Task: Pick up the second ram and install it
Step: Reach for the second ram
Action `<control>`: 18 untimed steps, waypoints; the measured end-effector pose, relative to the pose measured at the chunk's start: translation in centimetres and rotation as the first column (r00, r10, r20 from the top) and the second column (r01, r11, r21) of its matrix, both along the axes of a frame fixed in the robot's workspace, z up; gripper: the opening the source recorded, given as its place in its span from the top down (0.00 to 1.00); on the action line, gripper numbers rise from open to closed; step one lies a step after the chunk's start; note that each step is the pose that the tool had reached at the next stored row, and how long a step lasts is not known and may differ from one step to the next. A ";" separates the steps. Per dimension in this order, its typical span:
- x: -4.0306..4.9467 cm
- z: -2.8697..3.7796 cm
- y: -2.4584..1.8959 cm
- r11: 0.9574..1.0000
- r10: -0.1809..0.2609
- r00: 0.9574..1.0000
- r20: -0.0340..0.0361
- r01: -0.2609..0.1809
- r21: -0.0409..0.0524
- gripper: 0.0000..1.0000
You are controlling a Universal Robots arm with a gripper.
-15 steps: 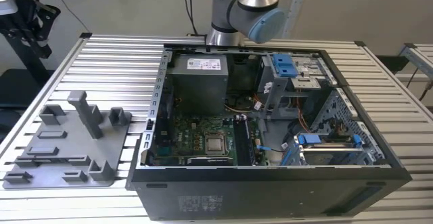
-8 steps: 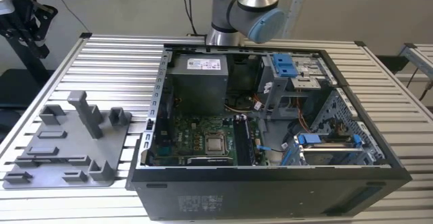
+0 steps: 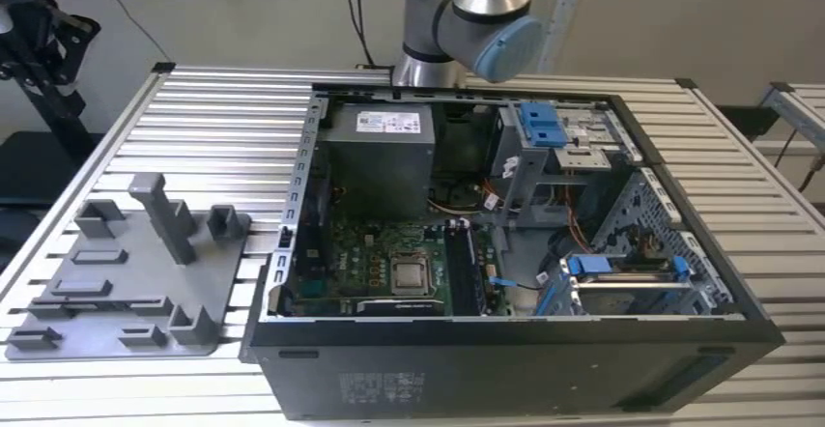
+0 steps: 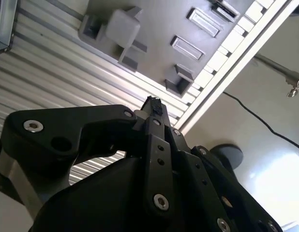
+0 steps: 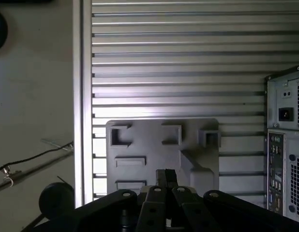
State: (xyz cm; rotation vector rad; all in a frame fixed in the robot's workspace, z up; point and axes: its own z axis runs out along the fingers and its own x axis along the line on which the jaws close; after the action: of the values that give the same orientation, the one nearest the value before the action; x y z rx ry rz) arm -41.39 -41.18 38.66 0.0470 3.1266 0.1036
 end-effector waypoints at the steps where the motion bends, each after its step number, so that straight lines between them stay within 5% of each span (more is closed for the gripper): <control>1: 0.00 -0.01 -0.29 1.000 0.000 1.000 0.000 0.000 0.000 0.89; 12: -0.01 -0.25 -4.52 1.000 0.000 1.000 -0.001 0.000 0.000 0.89; 18: -0.16 -0.35 -5.32 1.000 0.001 1.000 -0.001 -0.001 0.000 0.89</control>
State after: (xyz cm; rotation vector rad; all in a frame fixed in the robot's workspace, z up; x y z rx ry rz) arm -41.55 -46.50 38.31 0.0459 3.1278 0.1036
